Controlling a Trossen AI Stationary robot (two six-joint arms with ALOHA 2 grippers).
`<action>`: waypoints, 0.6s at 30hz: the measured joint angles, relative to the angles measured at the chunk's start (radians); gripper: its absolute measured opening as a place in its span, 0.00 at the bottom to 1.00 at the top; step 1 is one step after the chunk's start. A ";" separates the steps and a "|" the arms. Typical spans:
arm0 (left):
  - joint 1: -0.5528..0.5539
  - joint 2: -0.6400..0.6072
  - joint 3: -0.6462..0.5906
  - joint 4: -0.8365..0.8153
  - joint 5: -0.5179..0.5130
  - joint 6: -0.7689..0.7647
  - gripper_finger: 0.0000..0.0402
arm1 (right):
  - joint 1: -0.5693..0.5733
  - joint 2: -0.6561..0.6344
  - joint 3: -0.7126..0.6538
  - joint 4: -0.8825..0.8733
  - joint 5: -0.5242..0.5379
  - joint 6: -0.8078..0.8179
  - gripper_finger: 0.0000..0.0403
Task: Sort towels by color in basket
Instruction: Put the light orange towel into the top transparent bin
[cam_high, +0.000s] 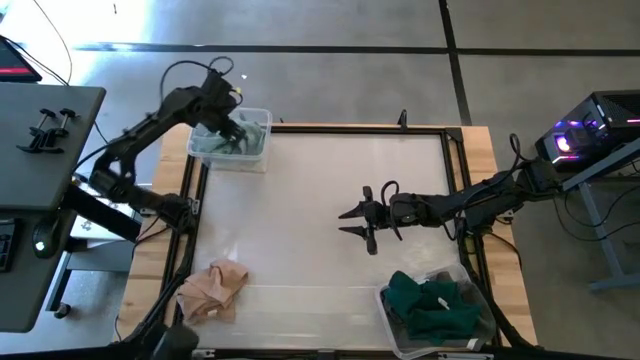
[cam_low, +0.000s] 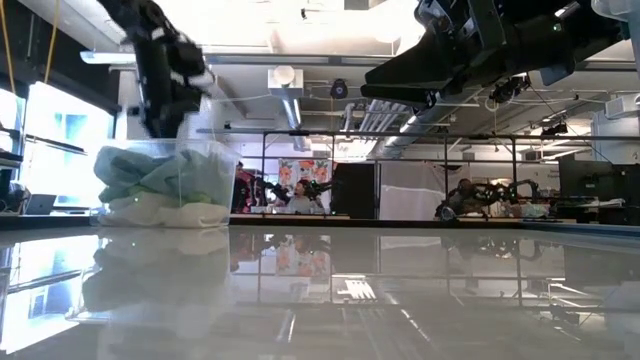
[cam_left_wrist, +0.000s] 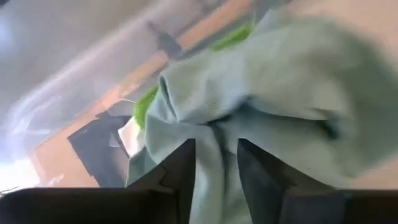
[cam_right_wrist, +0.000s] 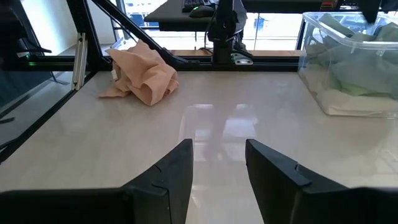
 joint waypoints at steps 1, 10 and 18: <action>-0.010 -0.023 0.020 -0.022 0.003 -0.028 0.28 | 0.000 0.000 0.000 0.000 0.000 0.000 0.36; -0.286 -0.244 0.123 -0.116 0.200 -0.116 0.32 | 0.000 0.000 0.000 0.000 -0.001 -0.003 0.36; -0.858 -0.301 0.119 -0.116 0.129 -0.266 0.27 | -0.001 0.000 0.000 0.001 -0.001 -0.023 0.36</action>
